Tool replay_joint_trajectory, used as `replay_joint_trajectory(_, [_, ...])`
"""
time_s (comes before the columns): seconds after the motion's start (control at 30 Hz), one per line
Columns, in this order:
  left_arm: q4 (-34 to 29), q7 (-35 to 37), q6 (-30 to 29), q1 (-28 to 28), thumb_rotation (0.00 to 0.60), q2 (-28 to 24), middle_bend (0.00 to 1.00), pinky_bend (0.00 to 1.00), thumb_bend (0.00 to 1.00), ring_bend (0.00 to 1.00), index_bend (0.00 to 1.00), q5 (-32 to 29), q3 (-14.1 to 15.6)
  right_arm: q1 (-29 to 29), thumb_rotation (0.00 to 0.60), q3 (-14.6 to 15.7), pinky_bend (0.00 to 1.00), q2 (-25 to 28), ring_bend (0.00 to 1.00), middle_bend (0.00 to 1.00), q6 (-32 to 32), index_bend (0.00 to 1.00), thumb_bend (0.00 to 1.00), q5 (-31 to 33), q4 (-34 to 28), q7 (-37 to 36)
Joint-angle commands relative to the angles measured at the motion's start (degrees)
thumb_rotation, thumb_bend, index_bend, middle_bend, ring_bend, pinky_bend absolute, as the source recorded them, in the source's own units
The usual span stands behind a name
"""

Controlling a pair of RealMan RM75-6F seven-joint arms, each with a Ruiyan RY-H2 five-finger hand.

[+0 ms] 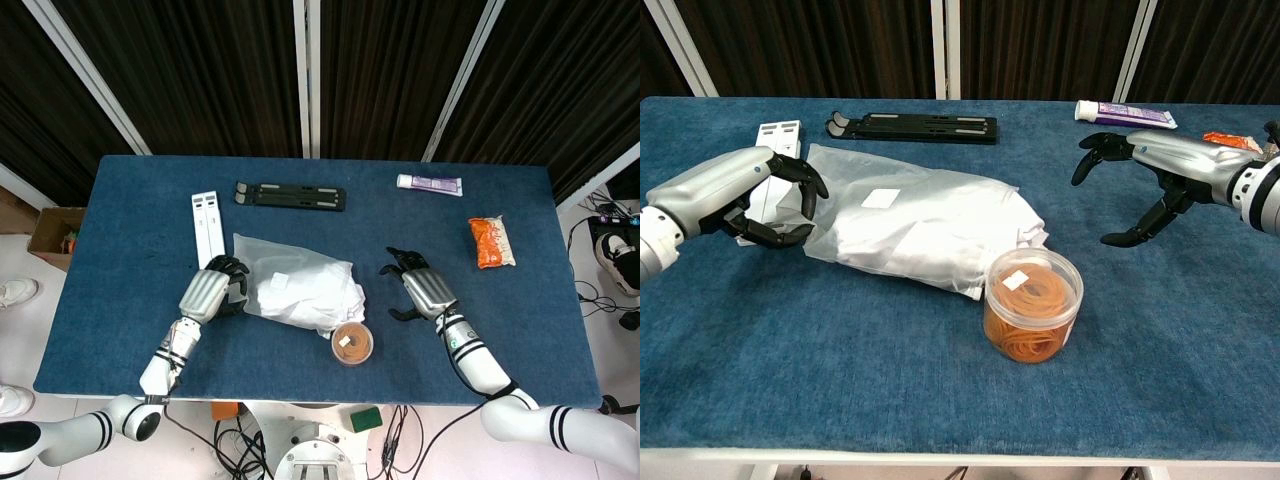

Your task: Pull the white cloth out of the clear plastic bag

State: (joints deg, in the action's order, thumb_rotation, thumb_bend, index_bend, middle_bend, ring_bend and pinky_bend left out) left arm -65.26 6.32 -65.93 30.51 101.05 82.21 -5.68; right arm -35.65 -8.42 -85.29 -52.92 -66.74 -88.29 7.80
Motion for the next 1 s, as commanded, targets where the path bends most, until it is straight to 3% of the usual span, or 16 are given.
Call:
replay_joint_trajectory(0.03, [0.17, 0.07, 0.24, 0.05, 0.6, 0.07, 0.3, 0.16, 0.48, 0.18, 0.61, -0.06, 0.06, 0.48, 0.6, -0.11, 0.0, 0.78, 0.0, 0.03, -0.92, 0.29, 0.18, -0.52, -0.87, -0.61])
replay_joint_trajectory(0.57, [0.06, -0.74, 0.19, -0.27, 0.6, 0.27, 0.3, 0.16, 0.48, 0.18, 0.61, -0.31, 0.21, 0.21, 0.6, 0.7, 0.0, 0.32, 0.0, 0.03, -0.45, 0.3, 0.18, -0.26, -1.2, 0.42])
replay_joint_trajectory(1.0, [-0.57, -1.93, 1.29, -0.81, 0.6, 0.2, 0.29, 0.16, 0.48, 0.18, 0.61, -1.78, 0.26, -2.71, 0.6, 1.01, 0.0, -11.32, 0.0, 0.03, 1.31, 0.31, 0.18, -1.45, 8.7, 0.58])
